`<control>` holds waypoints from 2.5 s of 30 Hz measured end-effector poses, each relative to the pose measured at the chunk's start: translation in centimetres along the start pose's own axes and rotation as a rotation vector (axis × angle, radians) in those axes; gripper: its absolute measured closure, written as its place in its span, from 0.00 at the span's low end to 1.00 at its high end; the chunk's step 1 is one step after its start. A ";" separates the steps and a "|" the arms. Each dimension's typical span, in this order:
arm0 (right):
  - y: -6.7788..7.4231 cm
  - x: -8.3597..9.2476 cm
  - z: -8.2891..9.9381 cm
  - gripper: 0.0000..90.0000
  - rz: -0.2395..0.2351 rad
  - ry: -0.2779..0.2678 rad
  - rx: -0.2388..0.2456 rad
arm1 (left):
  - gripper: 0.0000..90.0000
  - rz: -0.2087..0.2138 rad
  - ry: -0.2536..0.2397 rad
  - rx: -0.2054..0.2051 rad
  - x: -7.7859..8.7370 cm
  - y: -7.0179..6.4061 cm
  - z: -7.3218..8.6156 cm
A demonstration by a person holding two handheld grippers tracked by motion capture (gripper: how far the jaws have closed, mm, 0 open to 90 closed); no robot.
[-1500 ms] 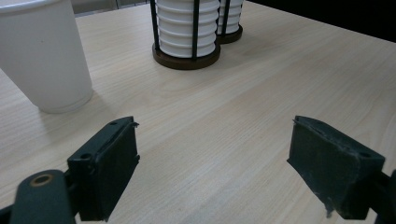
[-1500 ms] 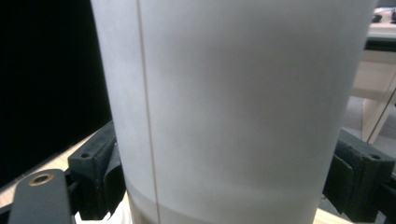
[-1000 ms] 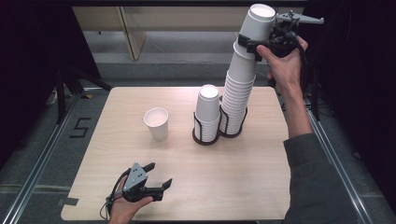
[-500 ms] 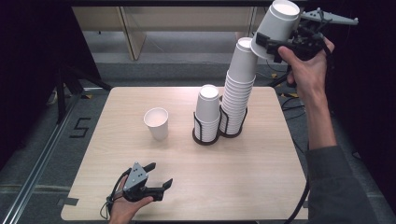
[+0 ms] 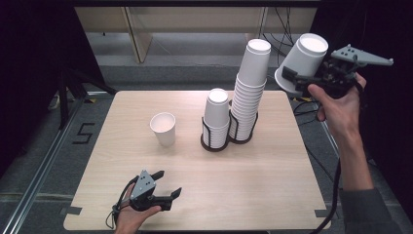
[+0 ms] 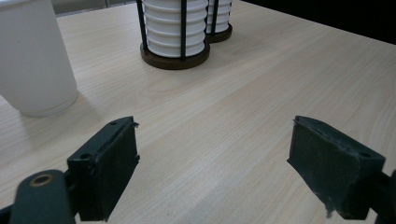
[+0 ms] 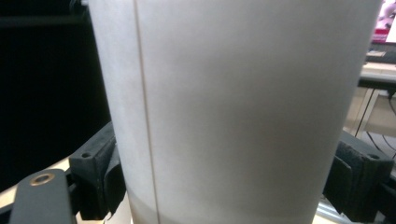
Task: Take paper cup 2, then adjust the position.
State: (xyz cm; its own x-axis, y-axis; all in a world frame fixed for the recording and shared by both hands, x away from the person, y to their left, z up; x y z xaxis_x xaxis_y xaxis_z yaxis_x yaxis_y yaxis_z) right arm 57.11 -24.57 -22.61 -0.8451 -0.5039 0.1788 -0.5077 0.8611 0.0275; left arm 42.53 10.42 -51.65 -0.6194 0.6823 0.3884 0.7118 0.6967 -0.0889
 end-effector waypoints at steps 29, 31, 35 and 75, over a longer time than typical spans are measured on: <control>11.6 -2.4 17.4 0.16 -0.270 0.119 0.003 | 0.16 0.050 -0.101 -0.073 0.4 -0.5 -1.2; 12.3 -2.8 18.1 0.16 -0.268 0.120 0.015 | 0.16 0.058 -0.111 -0.080 0.5 -0.7 -1.3; 13.6 -3.3 19.4 0.16 -0.299 0.131 0.012 | 0.16 0.078 -0.124 -0.078 0.3 -1.2 -1.3; 22.6 -4.6 23.7 0.16 -0.517 0.180 0.050 | 0.16 0.182 -0.141 -0.056 -0.5 -3.1 -1.5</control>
State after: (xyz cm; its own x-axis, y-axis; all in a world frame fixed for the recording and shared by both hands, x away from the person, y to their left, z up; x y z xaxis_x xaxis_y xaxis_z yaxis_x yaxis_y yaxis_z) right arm 45.56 -4.34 -46.09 -0.4435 -0.8371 0.3202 -0.8603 0.4978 0.1100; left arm 41.11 7.54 -50.17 -0.5169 0.8224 0.2378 0.8305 0.5491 -0.0934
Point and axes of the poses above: each handheld gripper's, and its own axes: x roughly backward along the jaws, z roughly out of its underside, y roughly to its left, the point moved 9 cm from there along -x, roughly forward along the jaws, and after that the axes turned 3 degrees about z, right-handed, at the moved point
